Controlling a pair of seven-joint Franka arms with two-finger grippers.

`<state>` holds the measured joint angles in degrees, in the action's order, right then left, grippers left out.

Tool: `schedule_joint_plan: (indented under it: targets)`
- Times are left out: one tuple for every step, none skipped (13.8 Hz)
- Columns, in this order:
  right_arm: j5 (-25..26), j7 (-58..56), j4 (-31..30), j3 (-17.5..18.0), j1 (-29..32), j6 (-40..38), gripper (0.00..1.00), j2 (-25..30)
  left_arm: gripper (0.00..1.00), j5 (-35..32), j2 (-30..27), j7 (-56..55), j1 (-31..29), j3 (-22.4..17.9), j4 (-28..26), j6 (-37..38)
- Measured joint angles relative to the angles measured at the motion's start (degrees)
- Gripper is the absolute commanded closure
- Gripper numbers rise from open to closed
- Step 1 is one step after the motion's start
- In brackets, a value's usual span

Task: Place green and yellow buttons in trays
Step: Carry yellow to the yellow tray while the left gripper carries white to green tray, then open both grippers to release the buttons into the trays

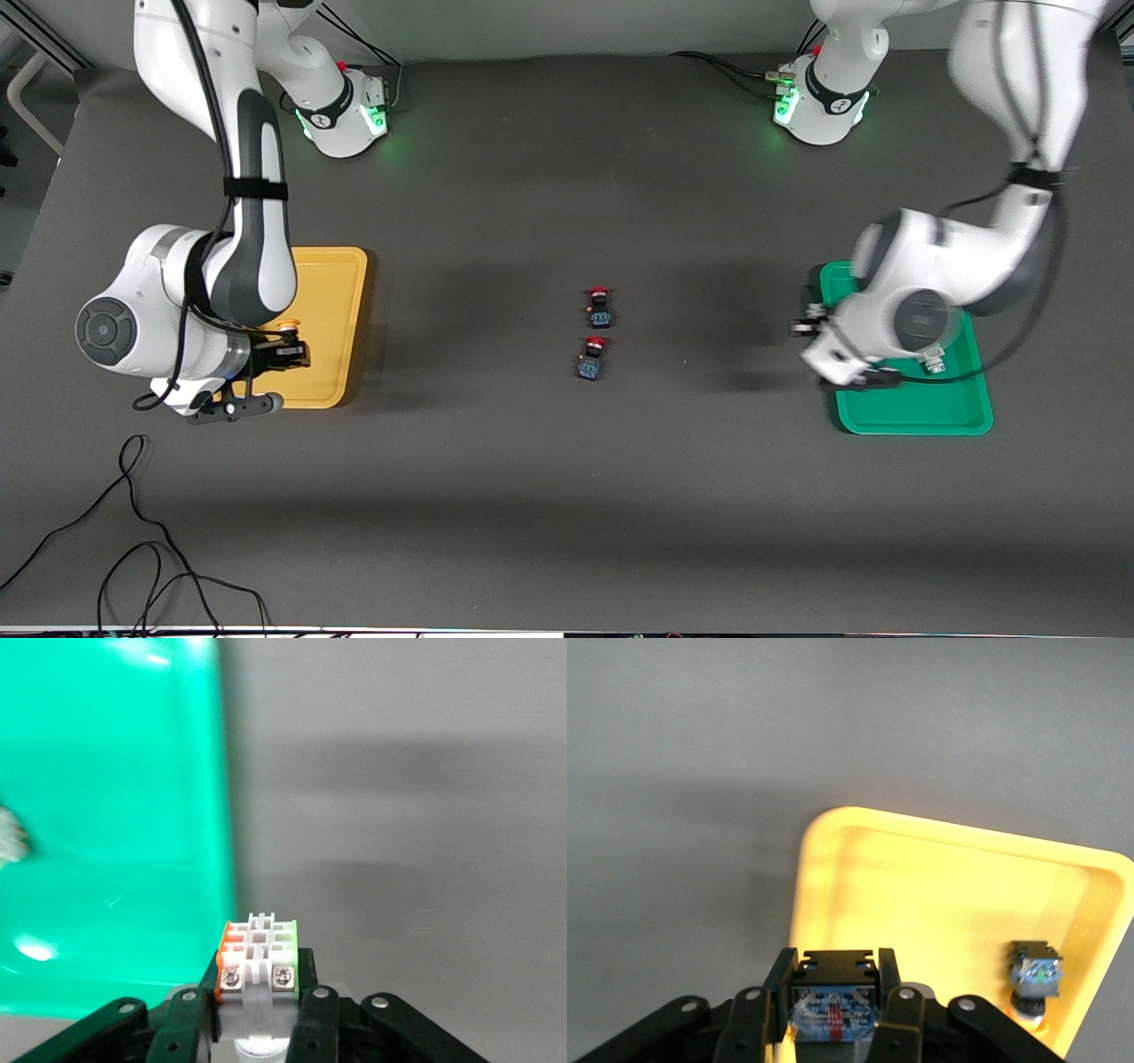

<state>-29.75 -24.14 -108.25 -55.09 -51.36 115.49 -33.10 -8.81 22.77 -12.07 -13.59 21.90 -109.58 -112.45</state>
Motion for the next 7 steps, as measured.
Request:
schedule_joint_plan:
  targets:
    - [-1.34, -1.41, -3.50, 0.55, -0.11, 3.38, 0.72, -0.37, 1.00, 0.01, 0.00, 5.20, -3.49, -0.05, -0.09, 0.01]
    - [-2.75, -2.83, -6.31, 1.41, -0.20, 5.89, 0.72, -0.99, 1.00, 0.03, 0.01, 9.50, -6.41, -0.09, -0.20, 0.01]
    - [-4.33, -4.39, -8.28, 2.16, -0.30, 7.48, 0.72, -2.05, 1.00, 0.04, 0.03, 13.14, -8.69, -0.10, -0.31, 0.00]
    - [-5.92, -6.12, -9.37, 2.55, -0.32, 8.28, 0.71, -3.43, 1.00, 0.05, 0.07, 16.11, -10.38, -0.11, -0.41, -0.09]
    - [-7.11, -7.75, -9.80, 2.62, -0.26, 8.41, 0.46, -4.93, 1.00, 0.05, 0.12, 18.17, -11.52, -0.11, -0.52, -0.27]
    - [-7.75, -8.73, -9.85, 2.61, -0.09, 8.42, 0.00, -6.13, 1.00, 0.05, 0.21, 19.39, -12.21, -0.10, -0.74, -0.62]
    - [-8.03, -9.04, -9.85, 2.61, 0.11, 8.42, 0.00, -6.91, 1.00, 0.06, 0.37, 19.89, -12.47, -0.10, -1.03, -1.06]
